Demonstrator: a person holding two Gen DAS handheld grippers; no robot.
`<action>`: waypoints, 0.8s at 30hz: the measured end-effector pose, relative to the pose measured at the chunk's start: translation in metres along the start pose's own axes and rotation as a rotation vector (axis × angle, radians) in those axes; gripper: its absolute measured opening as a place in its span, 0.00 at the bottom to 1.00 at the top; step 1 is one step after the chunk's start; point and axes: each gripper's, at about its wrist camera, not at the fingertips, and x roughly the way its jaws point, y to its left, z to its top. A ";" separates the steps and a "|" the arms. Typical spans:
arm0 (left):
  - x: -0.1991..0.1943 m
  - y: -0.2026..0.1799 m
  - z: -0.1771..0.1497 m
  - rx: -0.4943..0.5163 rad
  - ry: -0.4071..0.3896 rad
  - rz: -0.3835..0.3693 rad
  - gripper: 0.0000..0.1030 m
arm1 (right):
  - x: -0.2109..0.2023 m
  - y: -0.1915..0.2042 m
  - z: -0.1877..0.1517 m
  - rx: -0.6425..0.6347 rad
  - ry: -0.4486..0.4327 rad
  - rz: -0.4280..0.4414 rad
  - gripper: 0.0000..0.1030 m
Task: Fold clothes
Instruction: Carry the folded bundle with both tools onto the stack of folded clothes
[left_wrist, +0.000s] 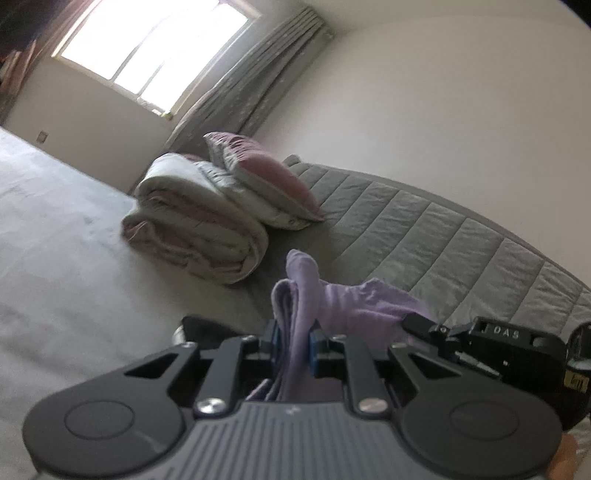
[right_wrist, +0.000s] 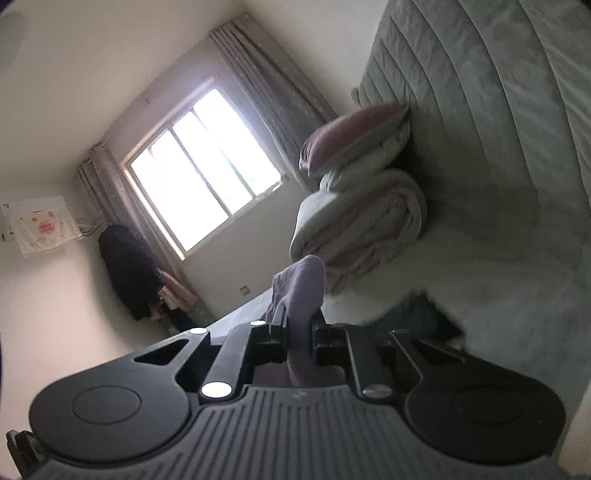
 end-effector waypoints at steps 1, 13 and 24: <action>0.010 -0.002 0.002 0.002 -0.002 -0.002 0.15 | 0.006 -0.003 0.006 -0.008 -0.005 -0.001 0.14; 0.104 0.024 0.006 0.007 -0.008 0.081 0.15 | 0.108 -0.056 0.022 -0.109 0.027 -0.077 0.14; 0.149 0.072 -0.014 0.042 0.059 0.237 0.20 | 0.161 -0.092 -0.016 -0.139 0.086 -0.202 0.19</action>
